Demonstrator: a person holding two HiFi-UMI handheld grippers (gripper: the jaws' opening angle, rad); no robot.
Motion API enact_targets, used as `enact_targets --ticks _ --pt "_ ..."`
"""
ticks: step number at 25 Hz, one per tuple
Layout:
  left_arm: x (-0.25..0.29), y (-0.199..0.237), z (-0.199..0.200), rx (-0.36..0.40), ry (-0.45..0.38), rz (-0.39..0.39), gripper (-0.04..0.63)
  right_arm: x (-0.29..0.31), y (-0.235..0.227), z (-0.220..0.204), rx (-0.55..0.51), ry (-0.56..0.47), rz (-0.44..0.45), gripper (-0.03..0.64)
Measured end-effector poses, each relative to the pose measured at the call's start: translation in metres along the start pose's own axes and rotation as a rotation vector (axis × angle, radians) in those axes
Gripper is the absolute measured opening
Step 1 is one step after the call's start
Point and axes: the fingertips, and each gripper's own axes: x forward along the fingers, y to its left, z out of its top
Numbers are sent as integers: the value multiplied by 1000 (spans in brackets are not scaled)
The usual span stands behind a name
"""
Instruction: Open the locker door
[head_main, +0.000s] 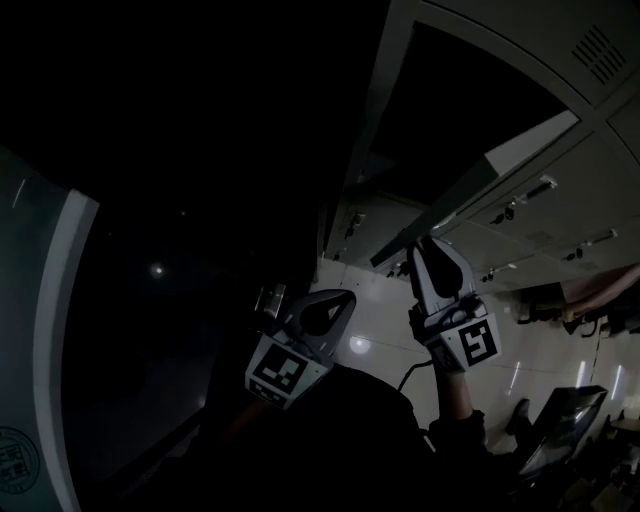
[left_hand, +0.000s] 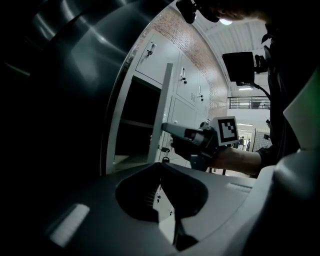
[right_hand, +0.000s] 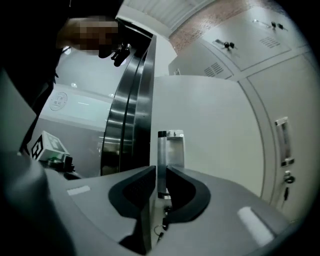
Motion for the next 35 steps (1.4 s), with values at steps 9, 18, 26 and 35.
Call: enact_targets --ticks 9,18,26,35 --pt "-34 -110 -30 33 2 12 15 -113 -19 6 -64 5 -90 0" --pt "-100 -205 -69 31 -13 89 15 -199 15 16 -106 -2 -115 0" --pt "-146 -254 -80 20 -9 76 15 -297 98 -1 -54 55 -182 0" --pt "-213 -302 -97 33 -19 46 15 -398 171 -14 -50 120 -267 0"
